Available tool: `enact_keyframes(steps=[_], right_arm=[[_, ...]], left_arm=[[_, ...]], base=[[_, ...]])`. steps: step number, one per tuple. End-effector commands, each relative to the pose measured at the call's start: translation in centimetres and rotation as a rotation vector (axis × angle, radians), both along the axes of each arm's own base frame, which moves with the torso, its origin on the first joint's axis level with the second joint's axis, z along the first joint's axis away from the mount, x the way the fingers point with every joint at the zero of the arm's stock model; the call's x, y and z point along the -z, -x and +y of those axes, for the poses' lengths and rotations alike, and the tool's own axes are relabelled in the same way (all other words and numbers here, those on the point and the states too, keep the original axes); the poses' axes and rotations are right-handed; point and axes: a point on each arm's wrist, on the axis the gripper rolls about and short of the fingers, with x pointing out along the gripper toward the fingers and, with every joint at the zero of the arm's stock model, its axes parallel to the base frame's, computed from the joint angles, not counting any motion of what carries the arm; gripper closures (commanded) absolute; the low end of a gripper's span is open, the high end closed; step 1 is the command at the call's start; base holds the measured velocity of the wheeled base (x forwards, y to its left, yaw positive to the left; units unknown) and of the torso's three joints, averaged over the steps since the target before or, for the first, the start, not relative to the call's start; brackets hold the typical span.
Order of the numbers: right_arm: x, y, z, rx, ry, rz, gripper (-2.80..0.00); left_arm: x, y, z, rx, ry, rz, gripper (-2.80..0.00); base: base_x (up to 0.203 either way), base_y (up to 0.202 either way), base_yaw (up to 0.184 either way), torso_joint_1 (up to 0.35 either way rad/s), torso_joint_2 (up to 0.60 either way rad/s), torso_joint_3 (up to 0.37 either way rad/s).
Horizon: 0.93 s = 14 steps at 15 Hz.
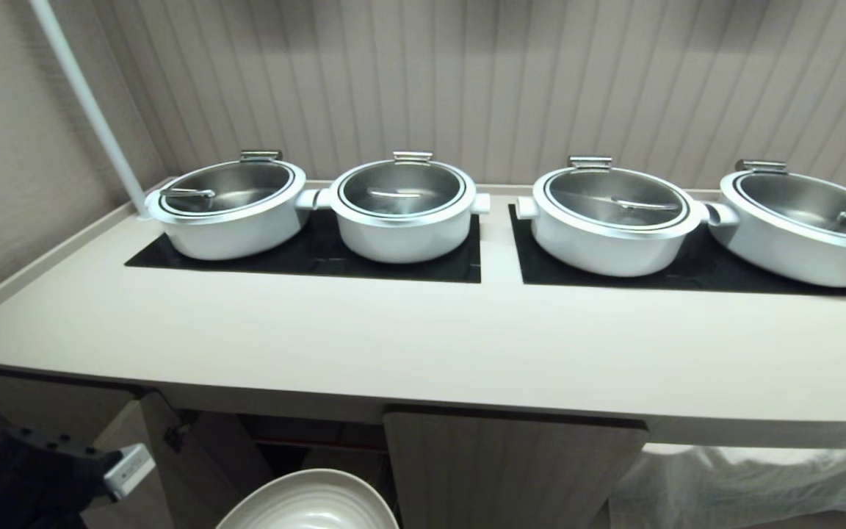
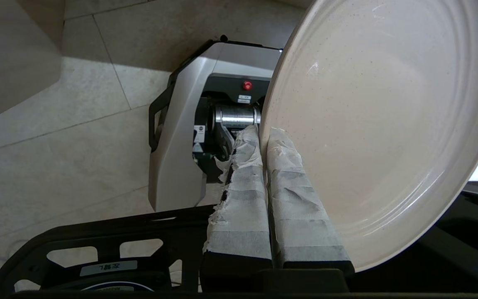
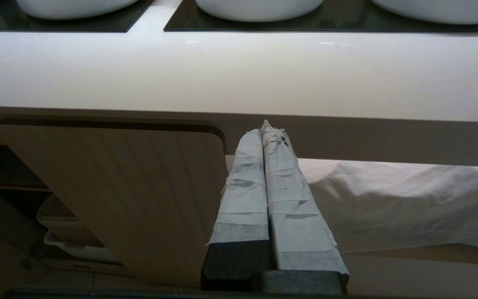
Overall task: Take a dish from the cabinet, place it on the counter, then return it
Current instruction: Put it back into the cabinet
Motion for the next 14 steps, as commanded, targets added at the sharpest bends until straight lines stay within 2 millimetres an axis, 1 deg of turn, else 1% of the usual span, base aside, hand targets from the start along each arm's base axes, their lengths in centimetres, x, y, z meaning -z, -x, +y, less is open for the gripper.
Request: enact_keyframes(steps=[1,5,14], right_arm=[[-0.01,-0.01,0.0,0.0,0.0,0.001,0.0],[-0.01,-0.01,0.0,0.0,0.0,0.001,0.0],[-0.01,-0.01,0.0,0.0,-0.002,0.001,0.0]], left_arm=[[0.05,0.03,0.01,-0.003,-0.001,0.003,0.0],[0.06,0.04,0.0,0.0,-0.003,0.003,0.0],[0.02,-0.02,-0.02,0.0,-0.003,0.002,0.0]], base=[[0.0,0.0,0.0,-0.095,0.2,0.098],[0.0,0.0,0.0,-0.106,0.23,0.118],[0.0,0.0,0.0,-0.145,0.31,0.156]])
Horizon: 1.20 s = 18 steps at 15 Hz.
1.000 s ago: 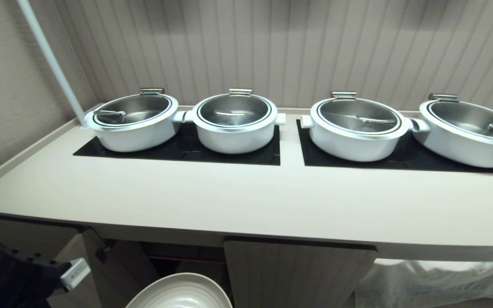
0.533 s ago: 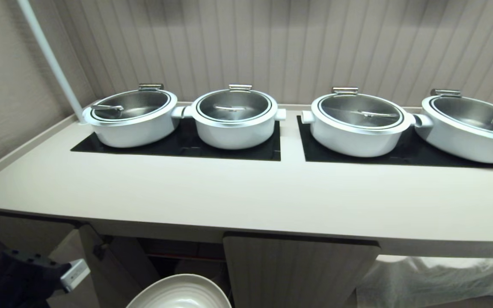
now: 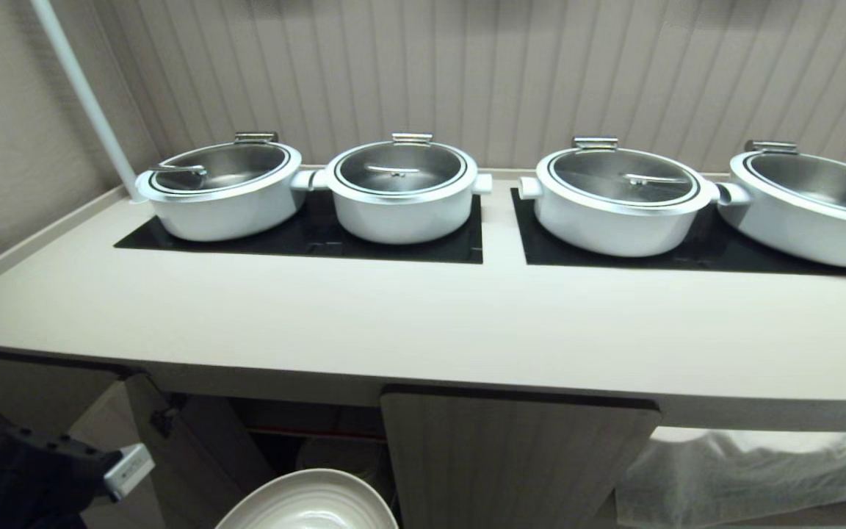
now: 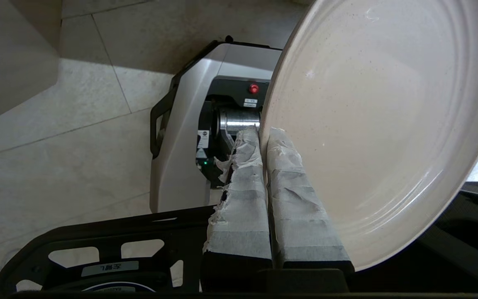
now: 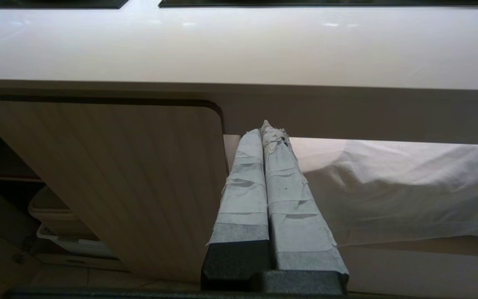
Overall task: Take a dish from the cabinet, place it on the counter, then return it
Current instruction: Put it back into the cabinet
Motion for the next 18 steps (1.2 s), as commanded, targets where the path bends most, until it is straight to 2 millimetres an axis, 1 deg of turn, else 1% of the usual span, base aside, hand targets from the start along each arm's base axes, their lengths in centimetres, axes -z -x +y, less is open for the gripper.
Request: enact_keyframes(steps=[1,13,18], right_arm=[[-0.02,-0.01,0.0,0.0,0.0,0.001,0.0],[-0.01,-0.01,0.0,0.0,0.0,0.001,0.0],[-0.02,-0.01,0.0,0.0,0.0,0.001,0.0]], left_arm=[[-0.04,-0.07,-0.03,-0.002,0.002,0.001,0.0],[0.12,0.04,-0.01,0.001,0.008,0.012,0.0],[0.15,0.05,-0.02,0.002,0.009,0.015,0.0]], base=[[0.0,0.0,0.0,-0.155,0.31,0.162],[0.0,0.0,0.0,-0.159,0.34,0.177],[0.0,0.0,0.0,-0.233,0.51,0.26]])
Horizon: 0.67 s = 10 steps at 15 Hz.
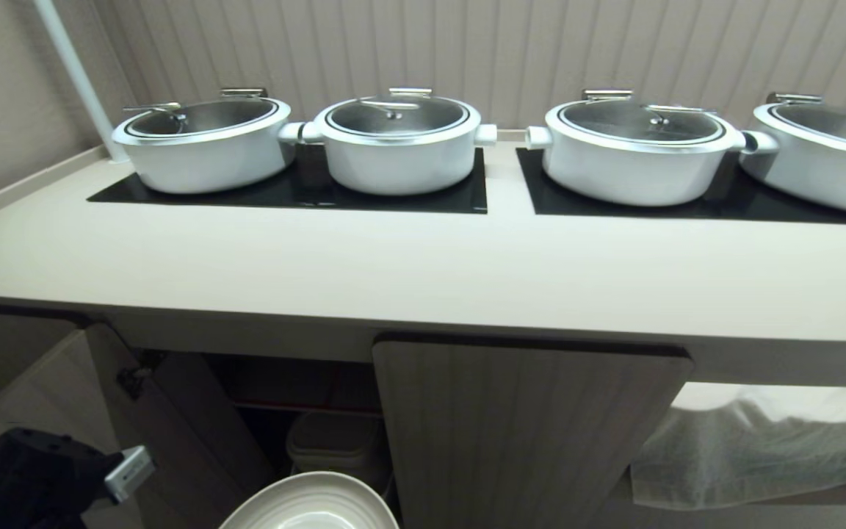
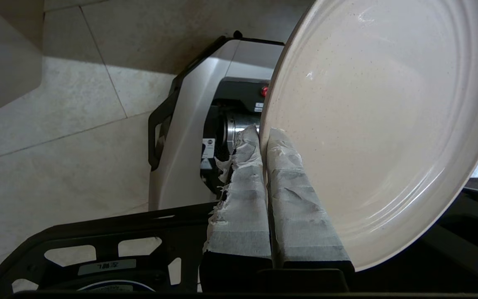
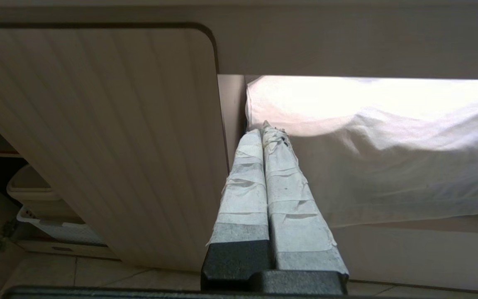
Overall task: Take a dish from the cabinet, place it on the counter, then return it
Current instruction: Put it back into the cabinet
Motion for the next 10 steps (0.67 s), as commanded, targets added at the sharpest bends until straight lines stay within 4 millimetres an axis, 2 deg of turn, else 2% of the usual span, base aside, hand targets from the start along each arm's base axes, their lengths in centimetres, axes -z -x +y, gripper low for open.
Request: enact_keyframes(steps=[1,10], right_arm=[[0.01,-0.01,0.0,0.0,0.0,0.002,0.0],[0.03,-0.02,0.0,0.0,0.0,0.003,0.0]], left_arm=[[0.04,-0.01,0.0,-0.003,0.0,0.004,0.0],[0.21,0.22,0.08,-0.006,-0.002,0.011,0.0]], base=[[0.0,0.0,0.0,-0.26,0.55,0.286],[0.0,0.0,0.0,-0.24,0.52,0.282]])
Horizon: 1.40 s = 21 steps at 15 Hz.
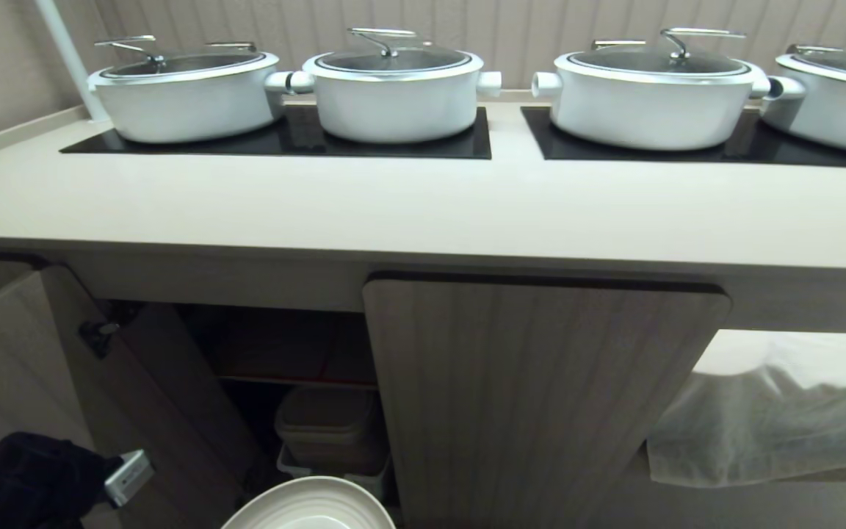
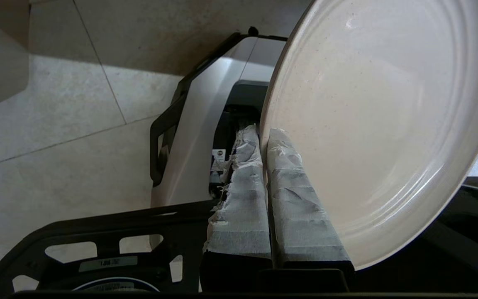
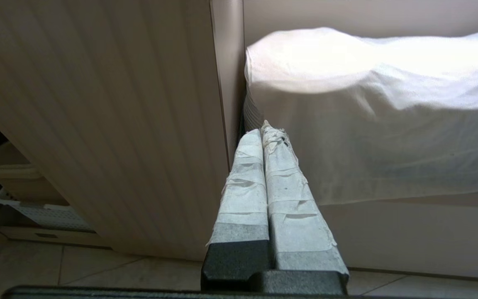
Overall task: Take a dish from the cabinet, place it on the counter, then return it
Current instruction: Put it back into the cabinet
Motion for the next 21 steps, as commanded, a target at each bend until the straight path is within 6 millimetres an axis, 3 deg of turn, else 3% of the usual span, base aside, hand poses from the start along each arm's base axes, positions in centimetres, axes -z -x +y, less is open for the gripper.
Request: enact_keyframes(steps=[1,16,21], right_arm=[[-0.02,-0.01,0.0,0.0,0.0,0.001,0.0],[-0.02,-0.01,0.0,0.0,0.0,0.001,0.0],[-0.02,-0.01,0.0,0.0,0.0,0.001,0.0]], left_arm=[[0.01,0.05,0.01,-0.003,0.002,0.002,0.0],[0.28,0.25,0.1,-0.004,-0.002,0.015,0.0],[0.37,0.33,0.13,-0.004,-0.003,0.019,0.0]], base=[[0.0,0.0,0.0,-0.215,0.49,0.271],[0.0,0.0,0.0,-0.19,0.46,0.272],[0.0,0.0,0.0,-0.029,0.09,0.056]])
